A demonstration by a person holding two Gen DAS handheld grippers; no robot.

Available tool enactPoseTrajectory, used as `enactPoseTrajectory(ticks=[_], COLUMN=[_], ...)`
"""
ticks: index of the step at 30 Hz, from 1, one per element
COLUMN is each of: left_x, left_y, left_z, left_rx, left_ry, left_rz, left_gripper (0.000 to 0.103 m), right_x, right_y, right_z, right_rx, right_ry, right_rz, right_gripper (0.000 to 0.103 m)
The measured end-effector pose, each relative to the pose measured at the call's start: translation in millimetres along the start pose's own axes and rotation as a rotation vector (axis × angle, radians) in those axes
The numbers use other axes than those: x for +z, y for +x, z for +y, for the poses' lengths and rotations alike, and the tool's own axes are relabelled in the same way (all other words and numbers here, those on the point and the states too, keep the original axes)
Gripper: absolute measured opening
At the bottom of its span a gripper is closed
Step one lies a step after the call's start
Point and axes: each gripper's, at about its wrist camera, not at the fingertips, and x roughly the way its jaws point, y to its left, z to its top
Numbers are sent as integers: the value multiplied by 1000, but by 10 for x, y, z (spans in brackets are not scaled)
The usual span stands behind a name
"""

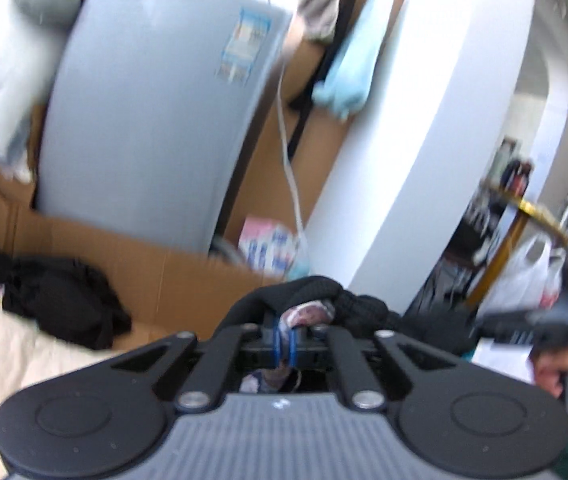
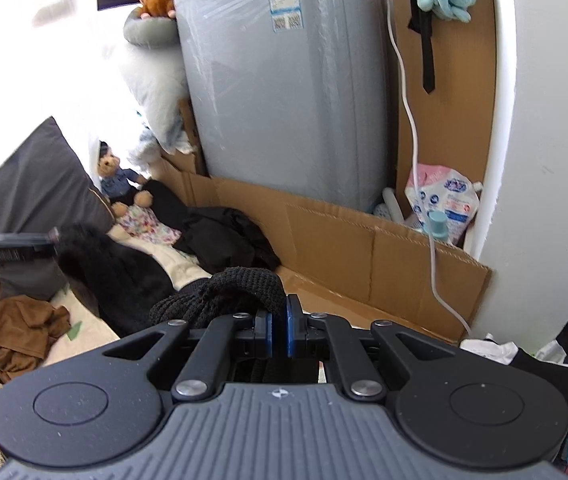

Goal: Fold clothes

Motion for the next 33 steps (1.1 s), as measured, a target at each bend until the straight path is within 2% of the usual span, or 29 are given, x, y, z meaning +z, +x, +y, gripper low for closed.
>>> enactPoseTrajectory(ticks=[6, 12, 15, 20, 29, 33], left_x=[424, 581, 524, 304, -115, -198], left_y=[-457, -701, -767, -803, -461, -307], left_z=[-212, -411, -455, -285, 298, 429], left_rx=[-75, -124, -140, -135, -25, 3], left_ry=[-20, -12, -13, -56, -124, -114], left_rz=[-150, -198, -202, -177, -19, 27], left_gripper=[4, 4, 4, 4, 4, 4], right_x=[99, 200, 225, 219, -6, -141], right_y=[-226, -473, -561, -604, -169, 55], right_z=[85, 172, 205, 253, 293, 304], right_rx=[85, 152, 172, 189, 177, 194], right_ry=[7, 15, 24, 22, -15, -28], right_rz=[-57, -120, -138, -133, 47, 136], right_gripper=[7, 7, 7, 7, 7, 7])
